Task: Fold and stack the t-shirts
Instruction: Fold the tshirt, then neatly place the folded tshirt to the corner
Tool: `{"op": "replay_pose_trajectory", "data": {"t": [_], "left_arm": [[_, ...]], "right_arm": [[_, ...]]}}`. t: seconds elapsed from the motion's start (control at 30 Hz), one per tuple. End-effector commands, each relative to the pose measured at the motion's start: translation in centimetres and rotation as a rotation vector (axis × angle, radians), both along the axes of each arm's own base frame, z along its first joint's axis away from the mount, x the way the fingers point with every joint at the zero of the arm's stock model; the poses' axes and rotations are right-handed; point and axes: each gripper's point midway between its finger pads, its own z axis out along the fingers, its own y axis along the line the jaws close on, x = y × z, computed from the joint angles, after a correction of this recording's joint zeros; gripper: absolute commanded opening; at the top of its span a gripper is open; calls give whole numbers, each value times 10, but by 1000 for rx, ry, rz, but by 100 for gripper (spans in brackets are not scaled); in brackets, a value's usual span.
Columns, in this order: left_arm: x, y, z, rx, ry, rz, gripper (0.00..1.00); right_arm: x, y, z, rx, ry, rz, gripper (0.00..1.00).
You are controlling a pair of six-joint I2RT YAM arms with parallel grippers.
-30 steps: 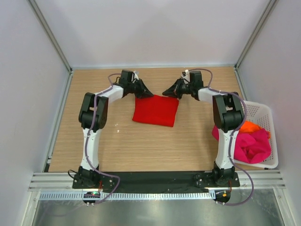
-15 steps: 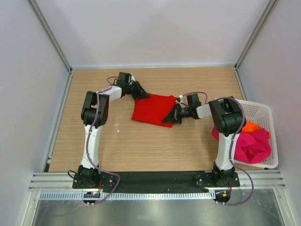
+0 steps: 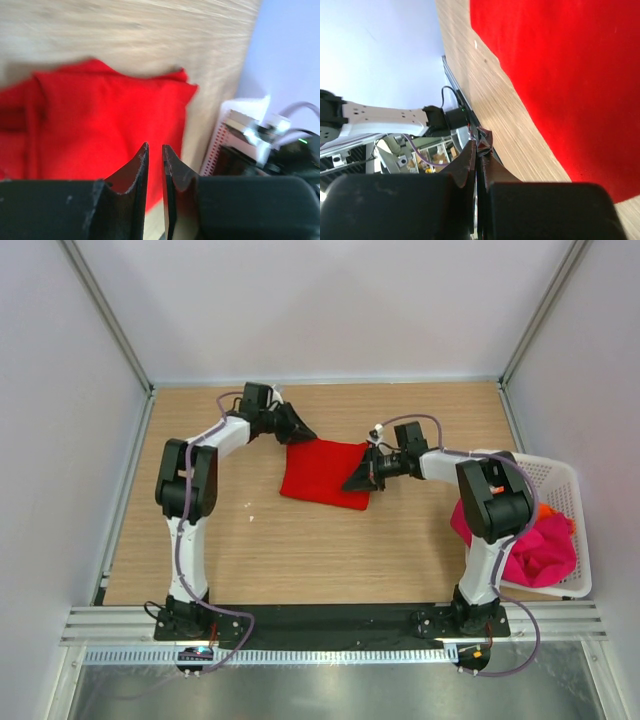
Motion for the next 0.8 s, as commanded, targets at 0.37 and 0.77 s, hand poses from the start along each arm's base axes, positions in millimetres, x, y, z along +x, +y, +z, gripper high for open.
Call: {"op": "replay_pose_trajectory", "data": {"t": [0.37,0.77], "left_arm": [[-107,23,-52,99,100,-80,11],[-106,20,6,133,22,-122,14]], "right_arm": [[-37,-18,-72,-76,147,15,1],[3,16,5,-67,-26,56,1]]}}
